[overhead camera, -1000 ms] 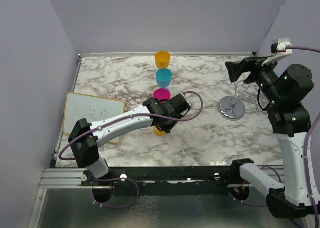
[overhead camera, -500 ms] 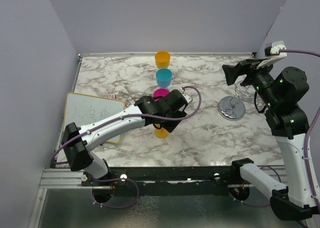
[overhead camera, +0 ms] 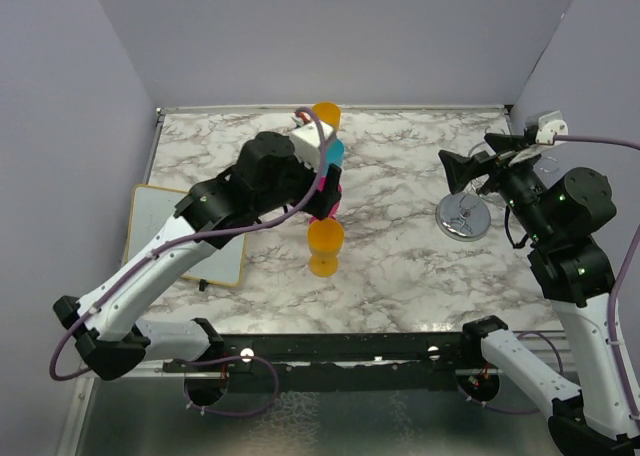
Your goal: Take the wine glass off the wine glass rack
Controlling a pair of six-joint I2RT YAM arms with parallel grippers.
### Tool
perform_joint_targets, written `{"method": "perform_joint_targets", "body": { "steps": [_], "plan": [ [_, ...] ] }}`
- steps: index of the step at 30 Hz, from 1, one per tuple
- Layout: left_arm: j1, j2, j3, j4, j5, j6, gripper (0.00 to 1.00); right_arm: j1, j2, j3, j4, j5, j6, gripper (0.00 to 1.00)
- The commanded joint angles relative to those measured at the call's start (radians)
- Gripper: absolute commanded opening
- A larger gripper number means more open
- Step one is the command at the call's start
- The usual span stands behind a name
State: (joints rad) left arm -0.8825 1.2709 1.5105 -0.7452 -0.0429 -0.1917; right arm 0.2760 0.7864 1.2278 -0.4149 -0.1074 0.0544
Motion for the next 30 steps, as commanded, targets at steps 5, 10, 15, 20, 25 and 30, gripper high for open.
{"method": "perform_joint_targets", "body": {
  "steps": [5, 10, 15, 20, 25, 30],
  "plan": [
    [0.13, -0.206, -0.168, 0.466, -0.207, 0.12, 0.83, 0.006, -0.055, -0.076, 0.129, -0.132, 0.009, 1.0],
    [0.137, -0.358, -0.335, 0.773, -0.32, 0.154, 0.88, 0.007, -0.084, -0.081, 0.141, -0.133, 0.011, 1.0],
    [0.137, -0.449, -0.392, 0.86, -0.356, 0.181, 0.88, 0.006, -0.128, -0.118, 0.173, -0.132, 0.014, 1.0],
    [0.137, -0.515, -0.411, 0.823, -0.349, 0.185, 0.88, 0.006, -0.134, -0.12, 0.179, -0.101, 0.024, 1.0],
    [0.137, -0.553, -0.426, 0.796, -0.366, 0.185, 0.88, 0.006, -0.106, -0.091, 0.166, -0.077, 0.034, 1.0],
    [0.137, -0.56, -0.428, 0.788, -0.365, 0.184, 0.88, 0.006, -0.089, -0.071, 0.156, -0.065, 0.045, 1.0]
  ]
}}
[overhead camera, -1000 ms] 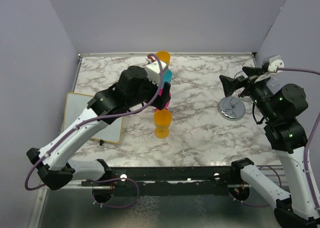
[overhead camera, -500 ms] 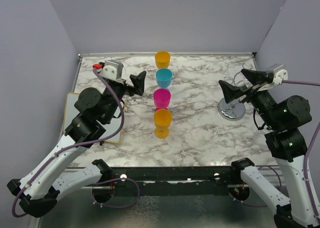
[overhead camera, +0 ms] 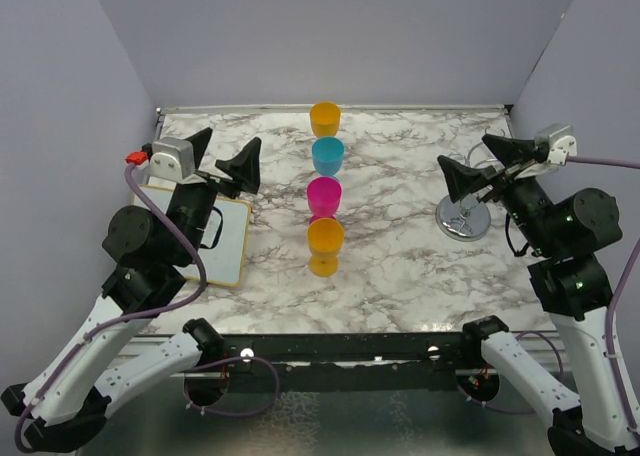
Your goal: Take the wine glass off the wine glass rack
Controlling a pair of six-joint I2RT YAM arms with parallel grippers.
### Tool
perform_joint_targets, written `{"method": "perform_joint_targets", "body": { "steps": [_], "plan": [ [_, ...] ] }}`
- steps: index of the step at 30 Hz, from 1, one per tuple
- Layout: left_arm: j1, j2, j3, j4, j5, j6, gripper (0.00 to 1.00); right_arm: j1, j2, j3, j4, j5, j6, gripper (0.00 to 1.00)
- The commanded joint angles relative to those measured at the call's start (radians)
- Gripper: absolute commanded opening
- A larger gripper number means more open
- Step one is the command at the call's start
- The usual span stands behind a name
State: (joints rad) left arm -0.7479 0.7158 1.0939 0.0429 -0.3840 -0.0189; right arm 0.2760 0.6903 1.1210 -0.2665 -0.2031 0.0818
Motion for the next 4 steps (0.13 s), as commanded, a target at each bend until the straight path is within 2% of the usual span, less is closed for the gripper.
{"method": "perform_joint_targets", "body": {
  "steps": [1, 4],
  "plan": [
    [0.002, -0.004, -0.012, -0.001, -0.023, 0.01, 0.88, 0.006, 0.004, 0.032, 0.008, 0.028, 0.012, 1.0],
    [0.002, -0.004, -0.01, -0.006, -0.019, 0.009, 0.88, 0.006, 0.012, 0.034, 0.004, 0.028, 0.012, 1.0]
  ]
}}
